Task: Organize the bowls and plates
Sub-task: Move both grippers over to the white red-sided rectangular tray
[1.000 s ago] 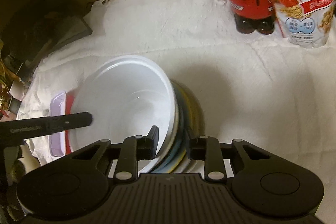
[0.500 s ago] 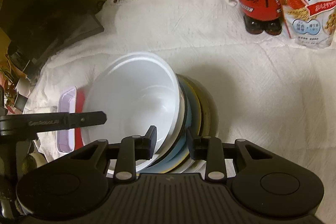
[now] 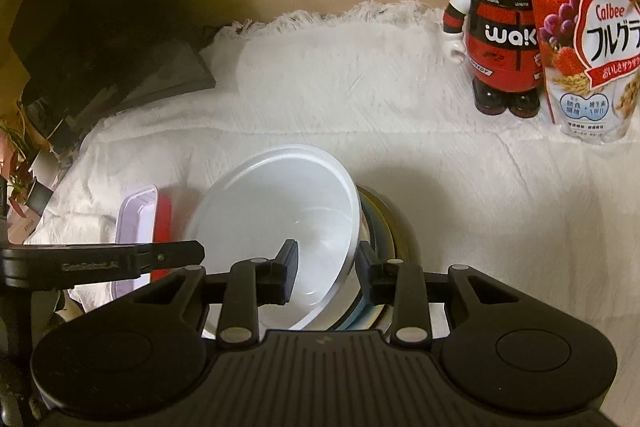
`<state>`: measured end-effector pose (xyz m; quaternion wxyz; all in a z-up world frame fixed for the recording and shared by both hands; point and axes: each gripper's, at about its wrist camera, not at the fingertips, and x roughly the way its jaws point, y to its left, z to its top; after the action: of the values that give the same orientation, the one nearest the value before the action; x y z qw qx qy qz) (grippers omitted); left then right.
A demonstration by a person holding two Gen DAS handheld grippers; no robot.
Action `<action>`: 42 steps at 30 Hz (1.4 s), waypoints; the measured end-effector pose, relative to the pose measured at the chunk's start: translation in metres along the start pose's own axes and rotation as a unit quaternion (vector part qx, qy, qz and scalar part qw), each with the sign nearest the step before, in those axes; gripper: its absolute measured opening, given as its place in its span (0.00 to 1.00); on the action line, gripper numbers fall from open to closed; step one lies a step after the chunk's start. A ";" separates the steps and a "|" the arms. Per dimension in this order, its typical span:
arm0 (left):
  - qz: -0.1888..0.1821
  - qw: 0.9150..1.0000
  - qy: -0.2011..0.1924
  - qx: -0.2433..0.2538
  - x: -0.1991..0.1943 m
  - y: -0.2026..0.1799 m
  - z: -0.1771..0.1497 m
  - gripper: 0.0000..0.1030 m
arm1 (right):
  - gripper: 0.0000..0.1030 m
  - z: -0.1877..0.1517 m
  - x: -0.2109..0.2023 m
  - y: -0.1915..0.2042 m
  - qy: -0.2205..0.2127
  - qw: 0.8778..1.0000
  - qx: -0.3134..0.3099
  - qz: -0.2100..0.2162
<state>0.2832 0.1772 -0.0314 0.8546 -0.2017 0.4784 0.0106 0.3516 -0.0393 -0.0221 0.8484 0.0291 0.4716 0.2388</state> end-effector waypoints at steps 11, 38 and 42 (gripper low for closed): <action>-0.039 0.998 -0.040 -0.008 -0.025 0.006 0.002 0.21 | 0.31 -0.004 -0.008 -0.004 -0.005 1.000 -0.002 -0.022; -0.005 0.989 -0.106 -0.100 -0.079 0.157 -0.016 0.22 | 0.43 0.008 0.003 0.098 -0.041 0.988 -0.111 -0.099; -0.091 0.992 -0.079 -0.031 -0.051 0.094 -0.006 0.22 | 0.43 0.005 -0.004 0.073 -0.051 0.986 -0.080 -0.140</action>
<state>0.2306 0.2703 -0.0234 0.8806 -0.2689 0.3884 -0.0368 0.3262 0.0249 0.0039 0.8960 -0.0928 0.4066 0.1526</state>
